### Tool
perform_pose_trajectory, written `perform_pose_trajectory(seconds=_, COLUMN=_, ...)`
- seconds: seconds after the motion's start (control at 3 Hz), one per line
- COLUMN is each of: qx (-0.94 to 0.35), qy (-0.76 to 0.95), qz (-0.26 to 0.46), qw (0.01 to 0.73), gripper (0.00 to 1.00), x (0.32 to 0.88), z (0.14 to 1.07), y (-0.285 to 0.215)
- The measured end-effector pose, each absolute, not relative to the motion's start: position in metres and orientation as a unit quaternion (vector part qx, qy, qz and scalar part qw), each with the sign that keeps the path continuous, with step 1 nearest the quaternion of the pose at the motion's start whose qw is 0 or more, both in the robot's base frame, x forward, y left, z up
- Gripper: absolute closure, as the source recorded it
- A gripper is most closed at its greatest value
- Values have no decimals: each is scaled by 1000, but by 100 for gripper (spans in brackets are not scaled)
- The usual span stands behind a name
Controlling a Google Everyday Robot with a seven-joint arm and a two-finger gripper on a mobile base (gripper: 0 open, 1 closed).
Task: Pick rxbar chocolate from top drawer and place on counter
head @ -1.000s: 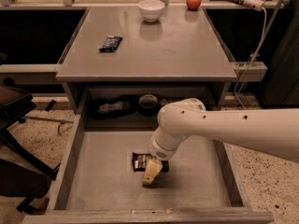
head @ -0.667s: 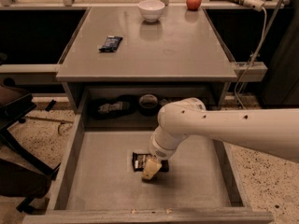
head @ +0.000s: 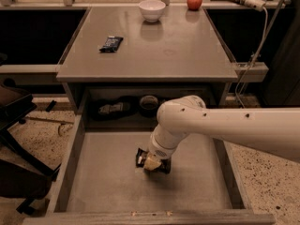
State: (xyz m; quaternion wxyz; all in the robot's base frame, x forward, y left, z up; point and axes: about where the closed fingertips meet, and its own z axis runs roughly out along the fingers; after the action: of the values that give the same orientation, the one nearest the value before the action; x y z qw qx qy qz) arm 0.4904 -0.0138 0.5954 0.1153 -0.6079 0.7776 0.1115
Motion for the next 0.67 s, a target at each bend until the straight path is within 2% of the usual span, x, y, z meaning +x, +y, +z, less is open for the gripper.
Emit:
perform_pose_trajectory(seconds=0.33, qx=-608, qy=778, qz=111, qw=115, gripper=100, x=490, z=603, y=-14)
perform_pose_trajectory(seconds=0.67, qx=-608, qy=778, qz=112, qw=115, gripper=100, x=490, z=603, y=-14)
